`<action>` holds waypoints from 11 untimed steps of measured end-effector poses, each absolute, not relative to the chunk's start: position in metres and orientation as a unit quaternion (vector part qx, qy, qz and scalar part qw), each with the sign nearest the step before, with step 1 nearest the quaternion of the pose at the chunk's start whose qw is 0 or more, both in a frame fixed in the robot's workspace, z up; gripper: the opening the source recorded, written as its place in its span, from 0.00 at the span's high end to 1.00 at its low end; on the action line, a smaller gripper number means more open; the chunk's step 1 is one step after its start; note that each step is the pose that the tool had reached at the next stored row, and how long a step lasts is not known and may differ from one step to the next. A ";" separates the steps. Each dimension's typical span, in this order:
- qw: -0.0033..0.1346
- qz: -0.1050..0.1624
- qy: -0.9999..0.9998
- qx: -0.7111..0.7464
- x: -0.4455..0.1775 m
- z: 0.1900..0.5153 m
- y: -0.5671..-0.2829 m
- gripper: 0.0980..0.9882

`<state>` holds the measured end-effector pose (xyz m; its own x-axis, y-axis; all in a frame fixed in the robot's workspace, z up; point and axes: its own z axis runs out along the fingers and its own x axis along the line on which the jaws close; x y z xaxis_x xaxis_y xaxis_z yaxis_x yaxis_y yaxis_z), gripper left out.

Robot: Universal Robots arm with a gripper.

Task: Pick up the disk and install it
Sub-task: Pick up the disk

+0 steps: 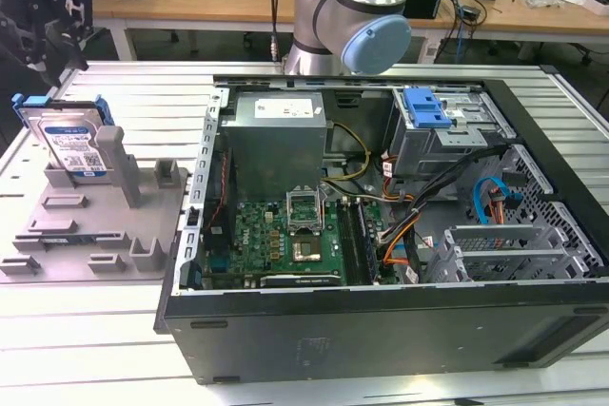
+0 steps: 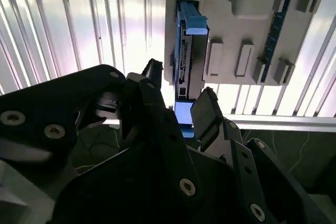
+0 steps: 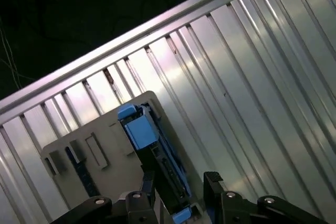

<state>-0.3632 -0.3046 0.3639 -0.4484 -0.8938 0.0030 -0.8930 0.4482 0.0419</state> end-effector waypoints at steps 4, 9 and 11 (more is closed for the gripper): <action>0.011 -0.015 -0.820 0.572 -0.363 0.364 -0.305 0.55; 0.010 -0.013 -0.784 0.620 -0.363 0.364 -0.305 0.55; 0.010 -0.013 -0.783 0.622 -0.363 0.364 -0.305 0.55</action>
<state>-0.3632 -0.3046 0.3638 -0.2272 -0.9738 0.0005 -0.9733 0.2271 0.0328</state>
